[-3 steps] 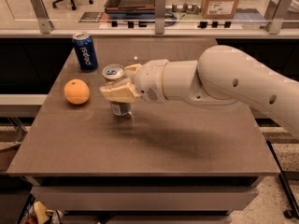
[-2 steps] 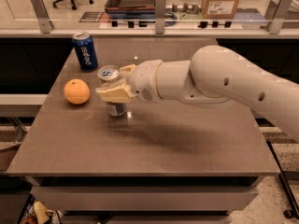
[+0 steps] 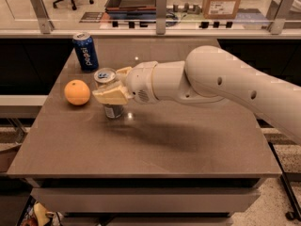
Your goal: Move redbull can near orange
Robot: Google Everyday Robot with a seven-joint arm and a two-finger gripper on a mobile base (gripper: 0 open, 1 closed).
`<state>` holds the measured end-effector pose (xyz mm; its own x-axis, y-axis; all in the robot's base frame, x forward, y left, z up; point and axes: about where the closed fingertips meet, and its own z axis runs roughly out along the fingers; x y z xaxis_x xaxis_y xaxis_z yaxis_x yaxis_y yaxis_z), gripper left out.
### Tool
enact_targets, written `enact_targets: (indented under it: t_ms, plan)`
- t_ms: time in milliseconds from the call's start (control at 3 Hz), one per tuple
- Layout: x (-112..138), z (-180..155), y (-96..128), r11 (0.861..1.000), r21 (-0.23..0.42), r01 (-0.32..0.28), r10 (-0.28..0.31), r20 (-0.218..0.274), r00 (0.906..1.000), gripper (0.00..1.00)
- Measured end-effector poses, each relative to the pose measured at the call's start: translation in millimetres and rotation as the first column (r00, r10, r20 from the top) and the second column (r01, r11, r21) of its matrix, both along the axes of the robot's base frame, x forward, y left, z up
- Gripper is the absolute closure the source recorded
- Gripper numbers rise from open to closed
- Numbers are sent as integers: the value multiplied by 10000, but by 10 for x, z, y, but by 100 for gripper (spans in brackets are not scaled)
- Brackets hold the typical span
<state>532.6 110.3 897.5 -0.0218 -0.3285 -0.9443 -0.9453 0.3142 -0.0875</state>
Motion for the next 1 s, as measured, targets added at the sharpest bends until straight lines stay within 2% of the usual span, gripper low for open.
enact_targets:
  t_ms: [1000]
  plan:
    - [-35,24,59,9999,-26,-108,108,49,9999,13]
